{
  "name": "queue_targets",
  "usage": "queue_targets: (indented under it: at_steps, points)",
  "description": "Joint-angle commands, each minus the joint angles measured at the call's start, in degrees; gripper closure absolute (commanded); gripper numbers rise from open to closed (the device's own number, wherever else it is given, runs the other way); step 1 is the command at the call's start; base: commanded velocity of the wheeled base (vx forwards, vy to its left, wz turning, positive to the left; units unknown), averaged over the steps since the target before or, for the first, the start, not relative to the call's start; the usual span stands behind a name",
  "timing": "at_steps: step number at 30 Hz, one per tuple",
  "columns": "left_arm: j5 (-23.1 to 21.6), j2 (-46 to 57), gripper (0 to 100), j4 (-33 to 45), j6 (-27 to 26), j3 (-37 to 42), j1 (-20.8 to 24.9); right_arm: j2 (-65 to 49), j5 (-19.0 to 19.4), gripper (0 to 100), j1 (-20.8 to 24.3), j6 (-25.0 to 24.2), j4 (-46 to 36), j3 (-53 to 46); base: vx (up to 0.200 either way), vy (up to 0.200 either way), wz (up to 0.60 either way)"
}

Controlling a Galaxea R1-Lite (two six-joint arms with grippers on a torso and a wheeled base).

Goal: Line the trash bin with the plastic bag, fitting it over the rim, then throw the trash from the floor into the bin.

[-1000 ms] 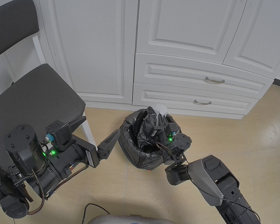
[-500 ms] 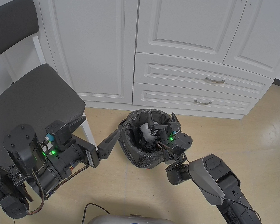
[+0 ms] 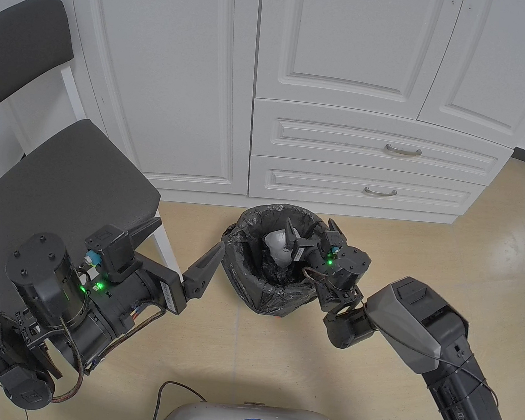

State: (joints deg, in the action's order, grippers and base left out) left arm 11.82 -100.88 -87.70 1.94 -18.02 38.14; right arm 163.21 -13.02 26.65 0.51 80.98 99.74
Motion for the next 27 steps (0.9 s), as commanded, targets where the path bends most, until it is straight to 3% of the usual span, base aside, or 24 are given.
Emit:
queue_targets:
  at_steps: [1, 5, 8, 10, 16, 17, 20, 27]
  points:
    - [0.04, 0.24, 0, -0.02, 0.00, 0.18, 0.00, -20.47, 4.23, 0, -2.83, 0.89, -4.96, -28.29, 0.000, 0.000, 0.00]
    - [0.22, 1.21, 0, -0.02, -1.41, 0.44, -0.18, -32.34, 6.16, 0, -5.38, 3.36, -12.78, -41.03, 0.000, 0.000, 0.00]
    - [0.39, 2.00, 0, -0.02, -3.96, 1.05, -0.79, -34.62, 6.96, 0, -6.61, 3.71, -12.78, -44.37, 0.000, 0.000, 0.00]
    - [0.48, 3.32, 0, -0.02, -7.21, 2.37, -2.37, -36.65, 8.45, 0, -8.54, 5.20, -12.60, -48.33, 0.000, 0.000, 0.00]
    - [3.82, 5.78, 0, -0.02, -17.41, 3.08, -12.04, -43.41, 7.75, 0, -11.71, 6.08, -12.16, -57.56, 0.000, 0.000, 0.00]
    - [3.82, 5.78, 0, -0.02, -17.41, 3.08, -12.04, -43.41, 7.75, 0, -11.71, 6.08, -12.16, -57.56, 0.000, 0.000, 0.00]
    - [5.49, 9.73, 0, -0.02, -23.03, 2.72, -17.23, -49.13, 7.66, 0, -13.82, 5.20, -8.82, -62.92, 0.000, 0.000, 0.00]
    - [5.75, 16.15, 0, 0.07, -28.66, 2.29, -19.78, -56.51, 5.99, 0, -17.95, 0.02, -0.30, -73.82, 0.000, 0.000, 0.00]
